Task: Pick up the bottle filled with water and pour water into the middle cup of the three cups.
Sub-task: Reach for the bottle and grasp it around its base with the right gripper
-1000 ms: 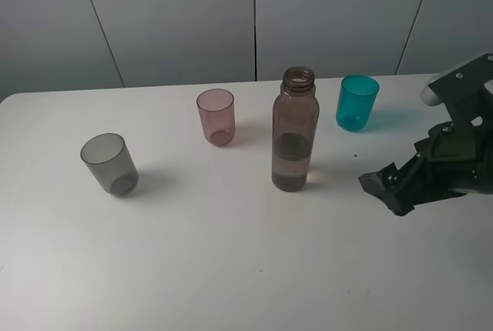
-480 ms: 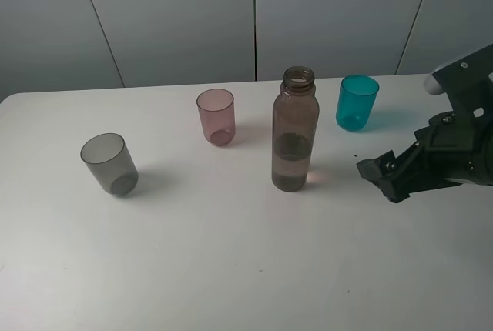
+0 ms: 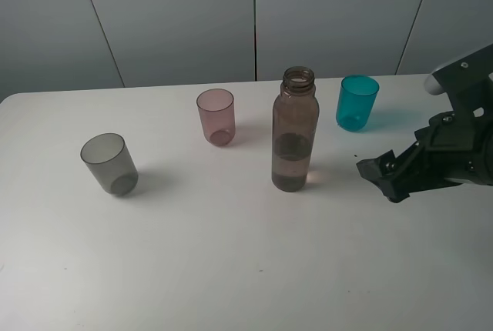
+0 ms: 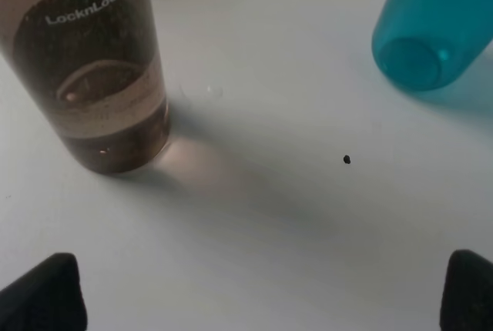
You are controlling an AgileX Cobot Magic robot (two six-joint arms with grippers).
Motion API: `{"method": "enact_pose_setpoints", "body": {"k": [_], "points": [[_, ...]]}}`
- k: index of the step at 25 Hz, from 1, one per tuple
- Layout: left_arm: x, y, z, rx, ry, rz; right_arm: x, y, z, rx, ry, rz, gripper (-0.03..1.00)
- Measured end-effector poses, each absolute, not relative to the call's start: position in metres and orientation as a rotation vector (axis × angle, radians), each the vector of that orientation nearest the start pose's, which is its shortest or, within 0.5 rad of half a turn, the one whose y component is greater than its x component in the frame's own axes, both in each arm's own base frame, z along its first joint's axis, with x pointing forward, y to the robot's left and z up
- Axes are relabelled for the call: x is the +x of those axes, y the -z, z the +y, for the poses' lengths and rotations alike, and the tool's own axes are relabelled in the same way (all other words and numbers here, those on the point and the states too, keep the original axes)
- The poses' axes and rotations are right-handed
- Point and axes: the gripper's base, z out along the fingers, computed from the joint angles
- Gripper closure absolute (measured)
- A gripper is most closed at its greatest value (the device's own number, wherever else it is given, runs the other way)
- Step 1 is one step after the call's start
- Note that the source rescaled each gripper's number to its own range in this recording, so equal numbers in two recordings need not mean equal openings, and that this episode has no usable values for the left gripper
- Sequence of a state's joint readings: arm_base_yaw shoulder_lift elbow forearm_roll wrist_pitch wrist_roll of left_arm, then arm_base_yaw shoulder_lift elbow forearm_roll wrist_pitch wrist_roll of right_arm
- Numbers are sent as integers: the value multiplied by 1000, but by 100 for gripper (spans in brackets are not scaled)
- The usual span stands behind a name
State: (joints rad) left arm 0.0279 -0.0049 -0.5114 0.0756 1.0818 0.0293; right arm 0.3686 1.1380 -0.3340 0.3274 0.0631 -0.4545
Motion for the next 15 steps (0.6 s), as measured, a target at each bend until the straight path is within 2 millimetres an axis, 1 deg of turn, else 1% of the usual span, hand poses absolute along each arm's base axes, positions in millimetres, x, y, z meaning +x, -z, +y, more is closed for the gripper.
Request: {"method": "enact_pose_setpoints", "body": {"k": [15], "points": [[-8,-279,6,-4,-126,2049,173,-184,68,-555,-152,2272,-3]]}}
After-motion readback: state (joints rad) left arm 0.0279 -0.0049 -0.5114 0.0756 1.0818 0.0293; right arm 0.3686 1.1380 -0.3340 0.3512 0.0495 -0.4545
